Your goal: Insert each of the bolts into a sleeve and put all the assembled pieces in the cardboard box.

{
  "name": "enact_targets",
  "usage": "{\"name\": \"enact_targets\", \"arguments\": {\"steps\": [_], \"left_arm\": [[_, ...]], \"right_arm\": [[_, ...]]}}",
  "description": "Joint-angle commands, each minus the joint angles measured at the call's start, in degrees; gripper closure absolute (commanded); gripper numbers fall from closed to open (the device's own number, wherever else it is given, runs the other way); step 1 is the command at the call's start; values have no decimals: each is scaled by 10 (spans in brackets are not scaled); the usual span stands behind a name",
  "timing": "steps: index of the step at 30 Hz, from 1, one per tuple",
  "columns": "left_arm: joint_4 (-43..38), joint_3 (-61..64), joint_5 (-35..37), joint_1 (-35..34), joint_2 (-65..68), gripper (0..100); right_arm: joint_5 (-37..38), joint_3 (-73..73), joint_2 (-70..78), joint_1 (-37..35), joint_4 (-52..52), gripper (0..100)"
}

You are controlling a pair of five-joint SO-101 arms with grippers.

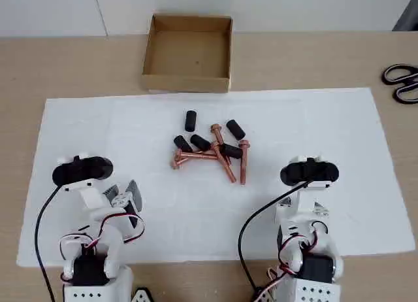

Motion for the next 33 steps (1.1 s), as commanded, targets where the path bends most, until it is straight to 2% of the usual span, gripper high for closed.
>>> {"name": "enact_targets", "arguments": {"steps": [1,27,31,33], "left_arm": [[-12,-1,3,5,-4,871],[-12,-2,3,5,-4,871],[-5,-15,4,2,-4,871],[22,-47,4,2,-4,871]], "right_arm": [[6,-23,-4,2,-12,831],[11,-25,-4,6,-7,831],[79,-80,-4,7,31,831],[84,-127,-4,7,57,831]]}}
